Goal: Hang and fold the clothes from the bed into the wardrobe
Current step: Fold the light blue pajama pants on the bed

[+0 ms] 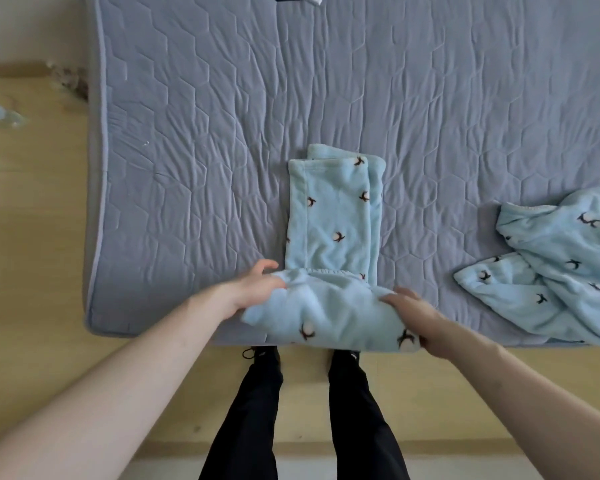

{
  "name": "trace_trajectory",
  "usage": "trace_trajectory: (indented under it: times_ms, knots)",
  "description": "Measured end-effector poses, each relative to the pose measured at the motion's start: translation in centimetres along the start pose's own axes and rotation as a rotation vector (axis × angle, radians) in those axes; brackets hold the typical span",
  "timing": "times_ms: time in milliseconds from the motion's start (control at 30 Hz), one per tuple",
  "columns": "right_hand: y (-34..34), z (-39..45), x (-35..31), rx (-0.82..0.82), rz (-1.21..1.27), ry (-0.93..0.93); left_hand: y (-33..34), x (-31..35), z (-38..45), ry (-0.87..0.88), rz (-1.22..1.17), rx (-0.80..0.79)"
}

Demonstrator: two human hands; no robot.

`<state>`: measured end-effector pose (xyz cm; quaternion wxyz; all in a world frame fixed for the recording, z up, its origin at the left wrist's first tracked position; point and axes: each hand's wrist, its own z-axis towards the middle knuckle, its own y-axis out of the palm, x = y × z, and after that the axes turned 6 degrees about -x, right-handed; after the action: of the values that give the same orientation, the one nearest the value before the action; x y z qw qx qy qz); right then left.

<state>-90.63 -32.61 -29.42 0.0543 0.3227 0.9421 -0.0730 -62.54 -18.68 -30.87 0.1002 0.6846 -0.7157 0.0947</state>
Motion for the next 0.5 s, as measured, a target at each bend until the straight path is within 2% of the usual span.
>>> trace_trajectory:
  times_ms: [100, 167, 367, 433, 500]
  knots:
    - [-2.2, 0.2, -4.0, -0.083, 0.160, -0.009, -3.0, 2.8, 0.4, 0.149, -0.078, 0.055]
    - [-3.5, 0.4, -6.7, -0.139, 0.236, -0.020, -4.4, 4.6, 0.7, 0.174, -0.220, 0.114]
    - [-5.4, 3.2, -12.2, 0.007, 0.581, -0.167, -7.0, 8.8, 3.9, 0.253, -0.546, 0.225]
    - [-5.3, 4.4, -12.5, 0.062, 0.610, -0.180, -7.1, 9.2, 5.7, 0.226, -0.395, 0.295]
    - [-4.3, 5.7, -11.9, 0.121, 0.528, -0.164, -7.0, 8.9, 7.4, 0.169, -0.009, 0.354]
